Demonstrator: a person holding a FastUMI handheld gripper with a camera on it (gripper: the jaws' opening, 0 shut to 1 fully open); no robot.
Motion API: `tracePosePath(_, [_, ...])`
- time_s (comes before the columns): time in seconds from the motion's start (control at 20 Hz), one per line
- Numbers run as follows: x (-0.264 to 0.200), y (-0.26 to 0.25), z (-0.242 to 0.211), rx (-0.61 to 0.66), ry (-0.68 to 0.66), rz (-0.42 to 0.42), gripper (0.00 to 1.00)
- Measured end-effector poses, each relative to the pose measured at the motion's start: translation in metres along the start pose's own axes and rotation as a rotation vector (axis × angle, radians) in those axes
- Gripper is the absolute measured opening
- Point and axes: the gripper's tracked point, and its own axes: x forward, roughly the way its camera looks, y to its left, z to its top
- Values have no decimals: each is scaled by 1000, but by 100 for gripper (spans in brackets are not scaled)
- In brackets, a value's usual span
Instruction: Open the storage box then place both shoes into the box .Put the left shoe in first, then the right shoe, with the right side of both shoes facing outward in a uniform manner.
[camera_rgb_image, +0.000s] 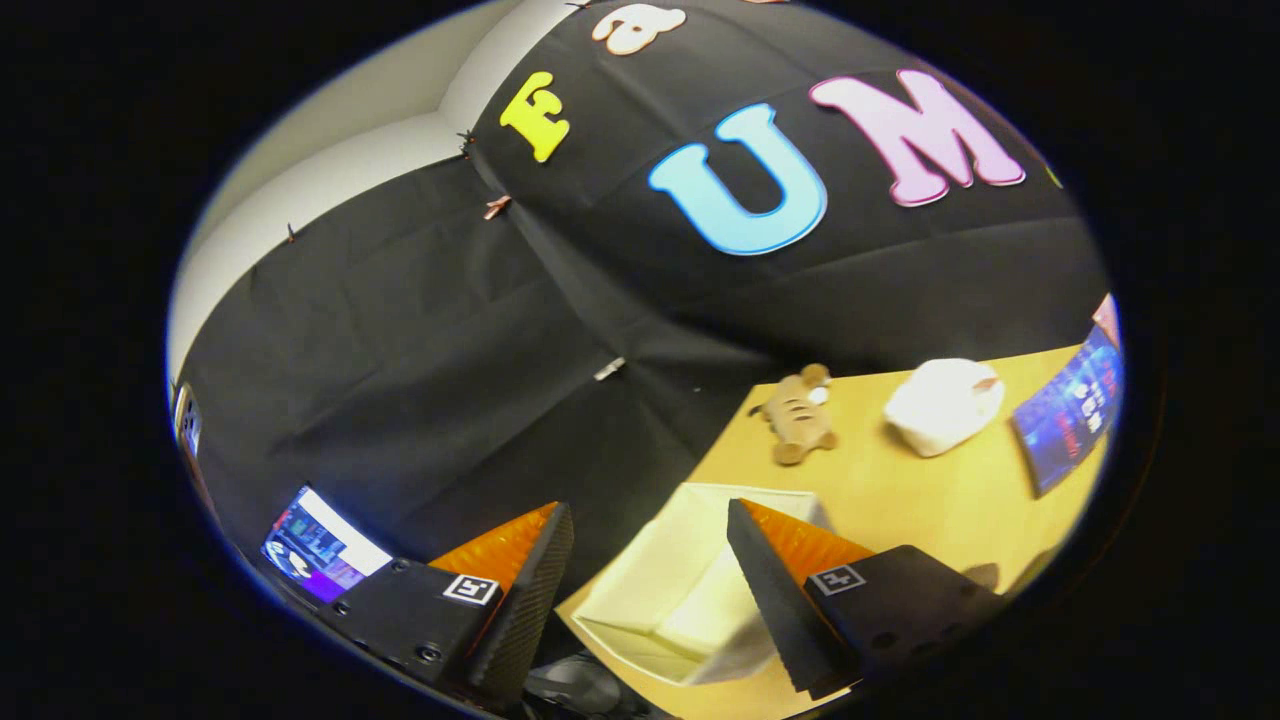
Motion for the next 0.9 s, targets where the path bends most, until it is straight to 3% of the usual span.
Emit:
tracePosePath(0.3, [-93,-87,-46,-60,79,-218,96])
tracePosePath(0.5, [-129,-145,-98,-145,181,-377,97])
tracePosePath(0.7, [-139,-190,-152,-216,307,-463,96])
tracePosePath(0.9, [-123,-231,-183,-253,381,-540,82])
